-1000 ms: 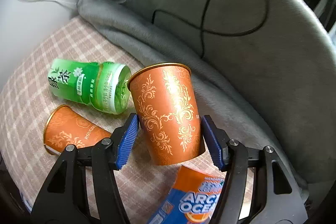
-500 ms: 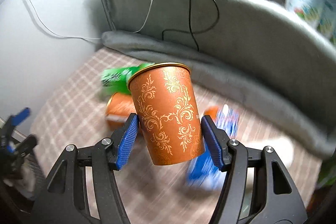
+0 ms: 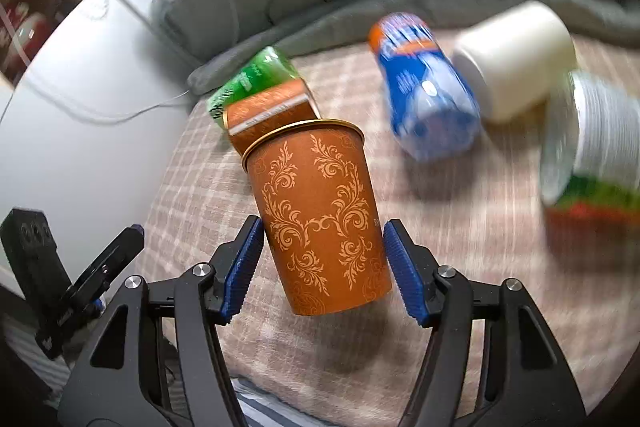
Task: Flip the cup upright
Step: 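Rotate the held cup upright and lower it onto the table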
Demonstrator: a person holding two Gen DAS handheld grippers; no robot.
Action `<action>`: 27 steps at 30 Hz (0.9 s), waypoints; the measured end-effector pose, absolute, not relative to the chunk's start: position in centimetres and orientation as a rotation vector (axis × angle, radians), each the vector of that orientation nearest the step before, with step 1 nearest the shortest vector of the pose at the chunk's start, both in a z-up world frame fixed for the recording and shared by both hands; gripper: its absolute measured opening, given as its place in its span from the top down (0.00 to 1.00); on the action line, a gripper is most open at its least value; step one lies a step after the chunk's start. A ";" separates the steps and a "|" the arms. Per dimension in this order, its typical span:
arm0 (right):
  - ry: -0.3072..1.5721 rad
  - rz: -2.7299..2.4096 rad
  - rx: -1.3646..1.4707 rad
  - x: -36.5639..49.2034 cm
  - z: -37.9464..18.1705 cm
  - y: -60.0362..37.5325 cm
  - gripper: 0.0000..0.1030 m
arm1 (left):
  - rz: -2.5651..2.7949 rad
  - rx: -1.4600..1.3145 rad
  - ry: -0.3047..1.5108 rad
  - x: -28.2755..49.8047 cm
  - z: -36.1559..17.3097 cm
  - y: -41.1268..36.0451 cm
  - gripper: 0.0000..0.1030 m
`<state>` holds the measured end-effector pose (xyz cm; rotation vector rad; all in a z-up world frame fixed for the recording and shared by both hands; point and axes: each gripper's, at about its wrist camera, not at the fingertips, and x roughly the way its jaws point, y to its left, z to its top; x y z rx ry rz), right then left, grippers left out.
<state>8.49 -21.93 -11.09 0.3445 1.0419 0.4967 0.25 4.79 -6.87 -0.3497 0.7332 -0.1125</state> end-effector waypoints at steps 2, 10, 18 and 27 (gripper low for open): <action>1.050 0.477 0.372 8.3 -11.6 -22.1 0.37 | -0.128 -0.347 0.738 0.2 -6.8 4.5 0.03; 1.084 0.462 0.463 8.6 -13.1 -22.3 0.34 | -0.161 -0.335 0.755 0.5 -6.7 3.5 0.03; 1.051 0.486 0.436 8.1 -12.4 -23.0 0.22 | -0.196 -0.350 0.786 1.4 -6.9 2.8 0.03; 0.897 0.392 0.278 4.3 -9.0 -26.9 0.21 | -0.335 -0.463 0.887 3.6 -7.8 0.5 0.04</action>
